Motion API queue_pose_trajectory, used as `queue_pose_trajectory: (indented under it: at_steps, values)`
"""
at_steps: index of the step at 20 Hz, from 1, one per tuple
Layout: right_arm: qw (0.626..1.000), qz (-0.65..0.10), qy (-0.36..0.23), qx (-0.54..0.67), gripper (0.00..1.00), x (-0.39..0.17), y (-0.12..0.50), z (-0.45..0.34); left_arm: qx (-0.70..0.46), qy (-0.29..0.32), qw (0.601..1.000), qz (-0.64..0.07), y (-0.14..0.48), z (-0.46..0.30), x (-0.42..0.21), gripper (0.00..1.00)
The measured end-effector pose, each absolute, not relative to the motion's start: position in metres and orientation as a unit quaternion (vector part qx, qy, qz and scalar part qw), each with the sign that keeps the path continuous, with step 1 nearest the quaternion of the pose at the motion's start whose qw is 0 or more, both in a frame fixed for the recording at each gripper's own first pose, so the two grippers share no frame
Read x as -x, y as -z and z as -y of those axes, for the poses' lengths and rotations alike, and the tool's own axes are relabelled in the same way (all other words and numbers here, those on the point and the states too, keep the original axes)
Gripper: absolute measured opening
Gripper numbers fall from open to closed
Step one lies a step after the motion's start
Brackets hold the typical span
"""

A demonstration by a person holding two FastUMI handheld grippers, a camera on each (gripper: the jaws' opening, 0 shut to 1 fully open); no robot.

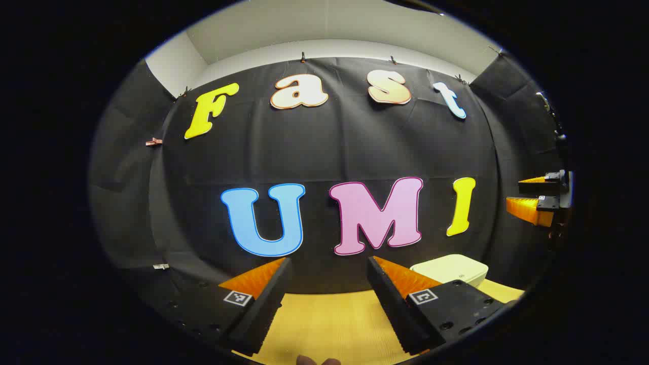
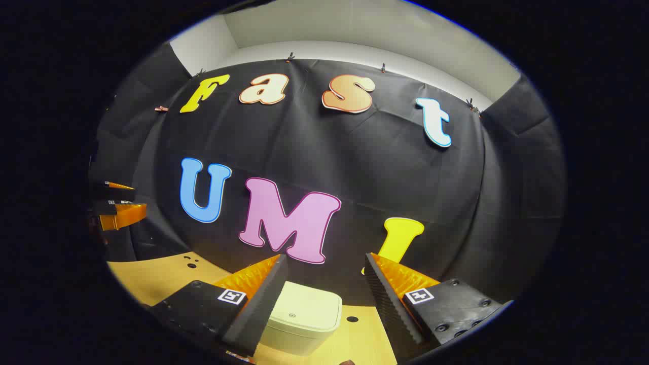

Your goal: Press the lid of the desktop garbage bin to open it, pick up the crumpled paper on the desktop and throw it into the bin, then pick up the pop can on the desktop and drop it into the bin, and finally close the garbage bin lid.

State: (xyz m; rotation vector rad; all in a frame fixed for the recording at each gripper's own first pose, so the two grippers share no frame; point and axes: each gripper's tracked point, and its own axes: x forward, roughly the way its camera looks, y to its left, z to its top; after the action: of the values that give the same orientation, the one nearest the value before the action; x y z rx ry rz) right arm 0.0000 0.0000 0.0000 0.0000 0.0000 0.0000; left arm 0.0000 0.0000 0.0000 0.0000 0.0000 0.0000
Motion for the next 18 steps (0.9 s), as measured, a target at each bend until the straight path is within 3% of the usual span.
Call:
queue_pose_trajectory:
  at_steps: [18]
  values:
    - [1.0,-0.008,-0.018,-0.003,0.95,-0.0067,0.0112,-0.0019,0.005,-0.002,1.0,-0.007,0.004,0.0045,-0.0093,0.96]
